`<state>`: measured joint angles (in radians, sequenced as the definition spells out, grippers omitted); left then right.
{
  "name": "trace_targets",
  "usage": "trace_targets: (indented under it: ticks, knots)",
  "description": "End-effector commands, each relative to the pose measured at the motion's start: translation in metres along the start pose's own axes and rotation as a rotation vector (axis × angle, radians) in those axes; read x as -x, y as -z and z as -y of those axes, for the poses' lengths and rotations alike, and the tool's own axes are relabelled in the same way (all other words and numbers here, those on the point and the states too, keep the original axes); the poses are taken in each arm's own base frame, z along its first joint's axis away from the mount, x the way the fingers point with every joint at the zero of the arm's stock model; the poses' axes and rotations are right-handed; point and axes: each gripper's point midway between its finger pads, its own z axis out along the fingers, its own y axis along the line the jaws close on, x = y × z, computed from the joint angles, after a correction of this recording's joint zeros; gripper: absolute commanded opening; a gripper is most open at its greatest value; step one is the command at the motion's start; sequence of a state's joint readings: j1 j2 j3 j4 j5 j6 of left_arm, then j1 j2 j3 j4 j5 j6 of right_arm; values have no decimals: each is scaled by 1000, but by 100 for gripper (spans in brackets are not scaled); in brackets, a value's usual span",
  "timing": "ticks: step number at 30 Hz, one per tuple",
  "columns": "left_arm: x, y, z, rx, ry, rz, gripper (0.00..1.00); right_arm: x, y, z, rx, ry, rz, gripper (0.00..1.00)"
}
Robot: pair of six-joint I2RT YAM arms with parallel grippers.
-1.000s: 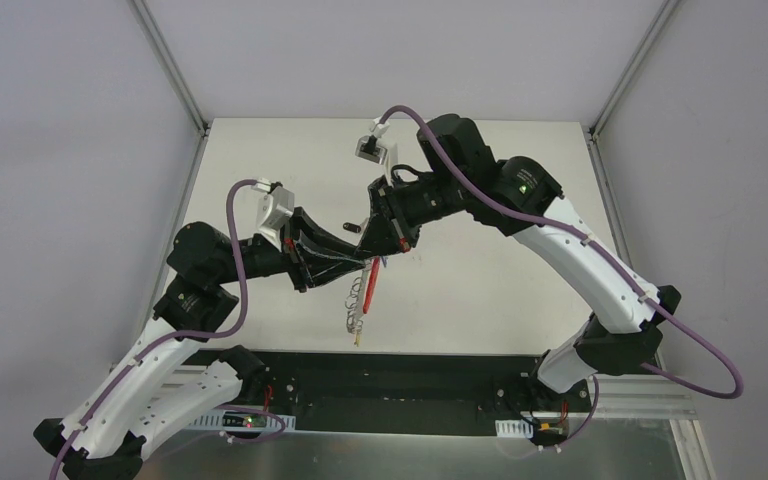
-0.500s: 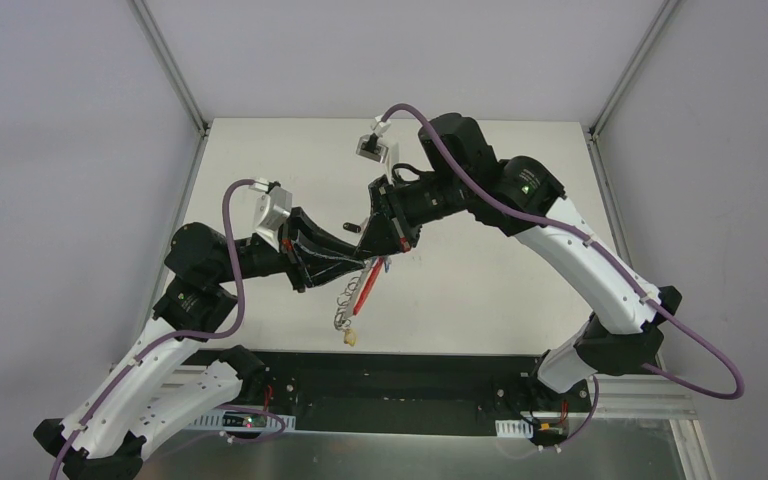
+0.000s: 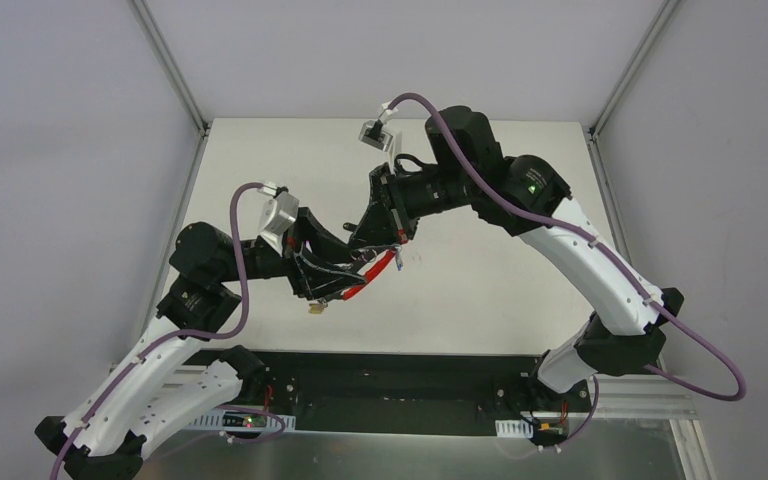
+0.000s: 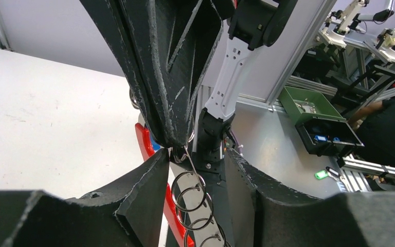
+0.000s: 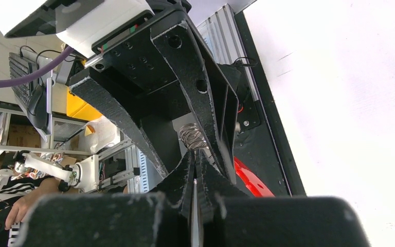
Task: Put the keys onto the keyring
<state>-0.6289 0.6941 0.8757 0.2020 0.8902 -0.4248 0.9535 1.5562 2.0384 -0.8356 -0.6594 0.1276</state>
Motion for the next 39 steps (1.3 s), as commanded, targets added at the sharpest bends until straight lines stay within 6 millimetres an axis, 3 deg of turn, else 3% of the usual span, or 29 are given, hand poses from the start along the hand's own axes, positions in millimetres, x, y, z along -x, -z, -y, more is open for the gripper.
trace_targets:
  ticks: [1, 9, 12, 16, 32, 39]
  knots:
    - [6, 1, 8, -29, -41, 24, 43, 21, 13, -22, 48, 53, 83, 0]
    - [13, 5, 9, 0, -67, 42, 44, 15, 14, -21, 43, 58, 71, 0]
    - [16, 8, 9, 28, -81, 48, 57, 13, 16, -22, 45, 63, 69, 0]
    - [22, 12, 10, 55, -116, 62, 63, 12, 17, -23, 50, 67, 73, 0]
    - [40, 19, 10, 101, -224, 121, 61, 10, 19, -34, 104, 64, 67, 0]
    - [47, 16, 17, 62, -222, 132, 53, 10, 18, -40, 140, 68, 60, 0]
